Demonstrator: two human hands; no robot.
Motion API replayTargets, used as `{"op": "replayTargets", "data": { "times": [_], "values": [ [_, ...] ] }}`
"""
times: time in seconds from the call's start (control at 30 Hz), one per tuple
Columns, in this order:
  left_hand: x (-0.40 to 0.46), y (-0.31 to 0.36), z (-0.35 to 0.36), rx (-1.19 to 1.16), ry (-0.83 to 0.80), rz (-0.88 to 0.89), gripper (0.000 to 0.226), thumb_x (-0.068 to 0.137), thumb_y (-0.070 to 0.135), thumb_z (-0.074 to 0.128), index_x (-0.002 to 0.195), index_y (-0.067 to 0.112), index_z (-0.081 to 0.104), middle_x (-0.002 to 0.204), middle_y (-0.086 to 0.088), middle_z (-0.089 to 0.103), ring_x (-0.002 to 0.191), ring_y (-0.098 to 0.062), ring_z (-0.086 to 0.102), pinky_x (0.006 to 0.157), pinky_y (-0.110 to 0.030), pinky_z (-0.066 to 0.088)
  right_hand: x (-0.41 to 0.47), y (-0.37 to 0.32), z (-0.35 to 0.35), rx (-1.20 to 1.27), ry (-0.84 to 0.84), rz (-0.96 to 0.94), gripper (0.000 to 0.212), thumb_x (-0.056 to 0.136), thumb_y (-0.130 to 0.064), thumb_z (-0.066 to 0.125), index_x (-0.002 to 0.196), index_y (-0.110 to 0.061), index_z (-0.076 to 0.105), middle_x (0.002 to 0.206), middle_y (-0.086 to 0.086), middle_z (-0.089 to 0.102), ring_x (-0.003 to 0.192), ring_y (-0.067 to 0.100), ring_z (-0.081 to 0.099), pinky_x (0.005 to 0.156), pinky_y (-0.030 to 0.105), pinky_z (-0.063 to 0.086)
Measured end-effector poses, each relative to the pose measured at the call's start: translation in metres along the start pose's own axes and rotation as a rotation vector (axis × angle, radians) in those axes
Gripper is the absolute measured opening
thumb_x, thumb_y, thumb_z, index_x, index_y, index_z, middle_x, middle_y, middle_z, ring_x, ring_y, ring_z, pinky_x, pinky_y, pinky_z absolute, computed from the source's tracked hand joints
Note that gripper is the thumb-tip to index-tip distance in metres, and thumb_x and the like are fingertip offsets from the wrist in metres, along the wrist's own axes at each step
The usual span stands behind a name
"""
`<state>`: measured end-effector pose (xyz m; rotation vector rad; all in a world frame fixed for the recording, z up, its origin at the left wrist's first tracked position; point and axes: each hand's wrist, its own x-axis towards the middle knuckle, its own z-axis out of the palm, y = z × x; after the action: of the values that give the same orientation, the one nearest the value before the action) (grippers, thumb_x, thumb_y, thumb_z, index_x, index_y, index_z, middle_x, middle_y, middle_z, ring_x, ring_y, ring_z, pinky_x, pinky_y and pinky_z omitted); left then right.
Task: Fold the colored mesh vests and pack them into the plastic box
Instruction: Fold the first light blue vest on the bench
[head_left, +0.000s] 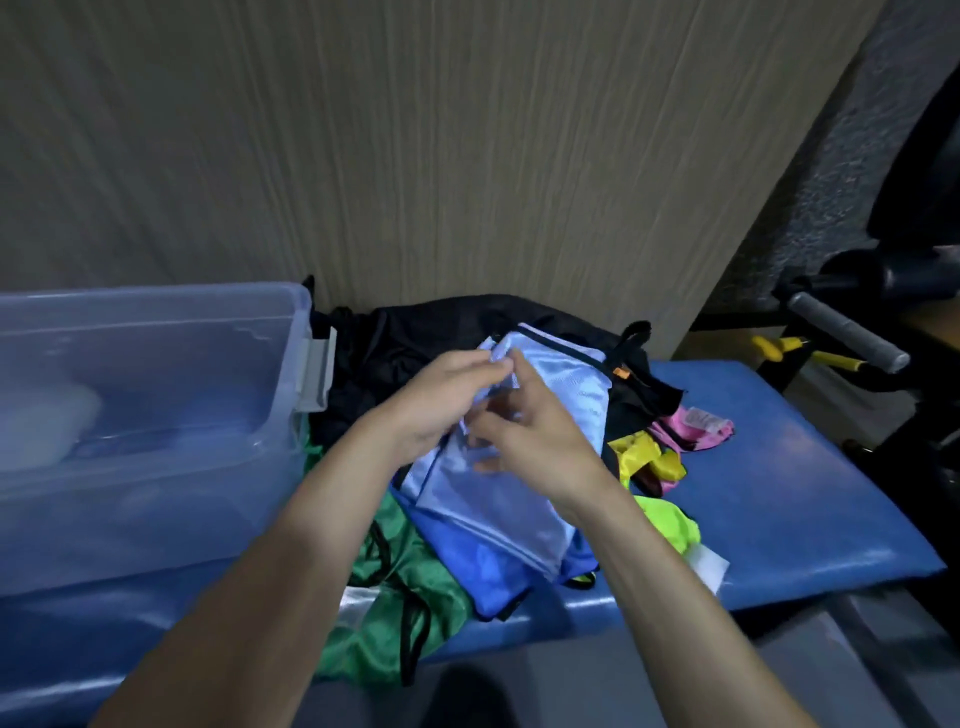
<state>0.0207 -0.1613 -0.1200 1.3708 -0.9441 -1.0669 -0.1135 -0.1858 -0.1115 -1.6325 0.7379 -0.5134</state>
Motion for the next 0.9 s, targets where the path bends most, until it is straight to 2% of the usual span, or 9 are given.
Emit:
{"op": "replayTargets", "data": {
  "times": [0.1,0.17,0.23,0.33,0.53,0.6,0.7,0.77,0.9],
  "values": [
    [0.008,-0.010,-0.006,0.141,0.024,0.041,0.039,0.079,0.013,0.055,0.104,-0.018,0.053,0.086,-0.018,0.056,0.082,-0.030,0.050,0.073,-0.046,0.038,-0.010,0.014,-0.005,-0.041,0.006,-0.096,0.064,0.095,-0.004,0.063,0.145,-0.035,0.038,0.094,0.003,0.065,0.081,0.017,0.064,0.082,0.049,0.059],
    [0.012,-0.014,-0.007,0.167,0.040,0.084,0.034,0.082,0.007,0.054,0.105,-0.019,0.055,0.089,-0.015,0.057,0.085,-0.027,0.050,0.077,-0.043,0.038,-0.021,0.026,-0.012,-0.275,0.023,-0.212,0.064,0.091,-0.020,0.074,0.147,-0.033,0.044,0.095,-0.009,0.064,0.079,0.009,0.064,0.080,0.035,0.058],
    [0.017,-0.015,-0.010,0.180,0.050,0.110,0.034,0.088,0.014,0.056,0.106,-0.015,0.057,0.091,-0.012,0.057,0.086,-0.025,0.048,0.078,-0.041,0.037,-0.036,0.038,-0.017,-0.611,0.027,-0.340,0.066,0.084,-0.046,0.076,0.142,-0.037,0.046,0.098,-0.014,0.055,0.084,0.005,0.055,0.078,0.021,0.049],
    [0.022,-0.014,-0.013,0.271,0.060,0.171,0.047,0.087,0.033,0.056,0.108,-0.009,0.056,0.091,-0.003,0.050,0.083,-0.021,0.040,0.072,-0.039,0.031,-0.051,0.052,-0.014,-0.991,0.006,-0.406,0.065,0.077,-0.066,0.062,0.133,-0.038,0.048,0.104,-0.017,0.045,0.095,0.012,0.048,0.082,0.032,0.043],
    [0.015,-0.020,-0.013,0.538,0.259,0.272,0.011,0.100,0.012,0.055,0.093,0.004,0.058,0.069,-0.011,0.046,0.064,-0.016,0.034,0.060,-0.036,0.038,-0.057,0.079,0.002,-1.230,0.164,-0.633,0.039,0.079,-0.038,0.061,0.116,-0.028,0.063,0.106,-0.008,0.057,0.091,0.023,0.055,0.076,0.036,0.045],
    [0.007,-0.021,-0.009,0.585,0.293,0.333,0.028,0.099,0.012,0.060,0.125,0.021,0.066,0.100,0.000,0.071,0.084,-0.010,0.055,0.085,-0.032,0.050,-0.056,0.086,0.003,-1.259,0.240,-0.704,0.035,0.078,-0.025,0.066,0.113,-0.025,0.067,0.106,-0.005,0.061,0.089,0.025,0.057,0.076,0.037,0.046],
    [-0.014,-0.018,-0.009,0.892,0.382,0.565,0.050,0.093,0.009,0.068,0.140,0.022,0.057,0.132,0.008,0.056,0.113,-0.014,0.052,0.101,-0.025,0.044,-0.054,0.095,0.004,-1.256,0.311,-0.774,0.037,0.076,-0.015,0.072,0.111,-0.023,0.071,0.103,-0.004,0.064,0.088,0.026,0.060,0.076,0.036,0.049],
    [-0.031,-0.018,-0.012,1.022,0.272,0.734,0.031,0.089,0.012,0.071,0.117,0.024,0.066,0.116,0.009,0.056,0.103,-0.016,0.052,0.090,-0.031,0.049,-0.054,0.097,0.004,-1.244,0.322,-0.802,0.035,0.078,-0.012,0.069,0.112,-0.021,0.071,0.100,-0.004,0.064,0.088,0.025,0.061,0.075,0.036,0.050],
    [-0.057,-0.037,-0.026,1.155,-0.096,0.616,0.005,0.094,0.024,0.066,0.095,0.029,0.067,0.088,0.013,0.056,0.085,-0.005,0.055,0.076,-0.037,0.052,-0.056,0.102,-0.001,-1.225,0.292,-0.829,0.033,0.086,-0.013,0.060,0.117,-0.020,0.070,0.100,-0.002,0.064,0.089,0.026,0.061,0.076,0.035,0.051]
  ]
}}
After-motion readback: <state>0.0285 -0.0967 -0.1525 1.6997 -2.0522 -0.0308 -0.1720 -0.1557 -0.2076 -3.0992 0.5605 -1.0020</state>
